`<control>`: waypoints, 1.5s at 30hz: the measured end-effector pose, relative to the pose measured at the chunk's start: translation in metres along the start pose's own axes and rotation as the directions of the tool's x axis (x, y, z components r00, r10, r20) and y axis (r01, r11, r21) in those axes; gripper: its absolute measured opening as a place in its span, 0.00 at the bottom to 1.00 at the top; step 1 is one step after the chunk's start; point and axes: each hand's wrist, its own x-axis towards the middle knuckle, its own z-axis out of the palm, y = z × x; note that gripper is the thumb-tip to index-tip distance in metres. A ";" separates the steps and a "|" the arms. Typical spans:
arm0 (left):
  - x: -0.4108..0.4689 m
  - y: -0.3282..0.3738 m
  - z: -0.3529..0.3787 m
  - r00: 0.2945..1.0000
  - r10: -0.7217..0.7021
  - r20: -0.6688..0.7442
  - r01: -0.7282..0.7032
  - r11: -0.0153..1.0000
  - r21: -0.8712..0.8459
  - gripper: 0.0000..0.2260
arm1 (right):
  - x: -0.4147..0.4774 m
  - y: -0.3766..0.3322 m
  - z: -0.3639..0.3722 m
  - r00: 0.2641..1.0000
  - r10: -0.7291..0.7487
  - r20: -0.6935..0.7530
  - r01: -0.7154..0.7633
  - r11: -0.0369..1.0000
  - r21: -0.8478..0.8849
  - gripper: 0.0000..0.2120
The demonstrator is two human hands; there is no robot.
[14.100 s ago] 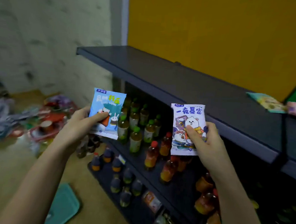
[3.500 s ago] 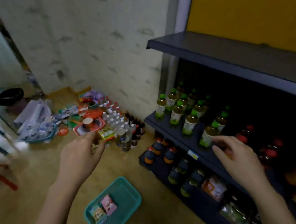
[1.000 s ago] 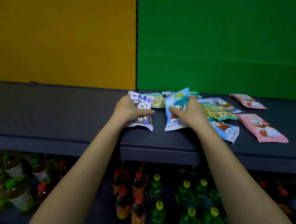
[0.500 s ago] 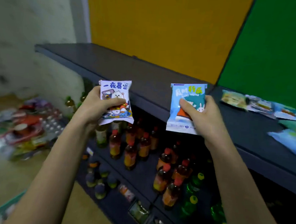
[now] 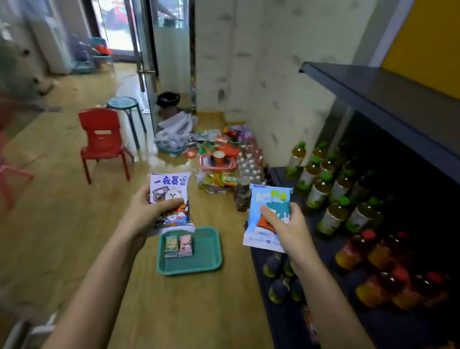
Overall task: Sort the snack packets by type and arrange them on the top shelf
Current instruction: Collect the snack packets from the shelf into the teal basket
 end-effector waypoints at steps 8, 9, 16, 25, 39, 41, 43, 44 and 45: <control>0.097 -0.037 -0.129 0.980 -0.144 -0.135 0.152 0.987 0.050 0.08 | 0.077 0.057 0.147 0.992 0.091 0.089 -0.087 0.995 -0.055 0.11; 0.109 -0.041 -0.137 0.976 -0.161 -0.144 0.170 0.984 0.053 0.09 | 0.088 0.062 0.156 0.992 0.096 0.081 -0.089 0.993 -0.076 0.09; 0.193 -0.071 -0.171 0.936 -0.305 -0.177 0.318 0.947 0.047 0.08 | 0.166 0.098 0.186 0.990 0.132 0.053 -0.125 0.985 -0.122 0.11; 0.318 -0.173 -0.189 0.883 -0.435 -0.176 0.442 0.897 0.005 0.10 | 0.287 0.196 0.234 0.960 0.249 0.128 -0.210 0.943 -0.260 0.10; 0.510 -0.519 -0.213 0.817 -0.521 -0.246 0.551 0.831 0.071 0.09 | 0.439 0.535 0.355 0.902 0.392 0.181 -0.349 0.909 -0.228 0.10; 0.532 -0.583 -0.214 0.814 -0.521 -0.257 0.559 0.823 0.103 0.09 | 0.457 0.602 0.369 0.901 0.400 0.165 -0.356 0.902 -0.243 0.09; 0.552 -0.643 -0.214 0.823 -0.505 -0.261 0.548 0.827 0.128 0.08 | 0.476 0.662 0.382 0.900 0.410 0.149 -0.364 0.894 -0.263 0.08; 0.562 -0.670 -0.214 0.832 -0.492 -0.256 0.535 0.833 0.140 0.09 | 0.485 0.688 0.387 0.896 0.417 0.154 -0.367 0.889 -0.272 0.08; 0.573 -0.695 -0.215 0.843 -0.476 -0.250 0.520 0.840 0.156 0.09 | 0.495 0.712 0.393 0.891 0.421 0.171 -0.364 0.886 -0.286 0.09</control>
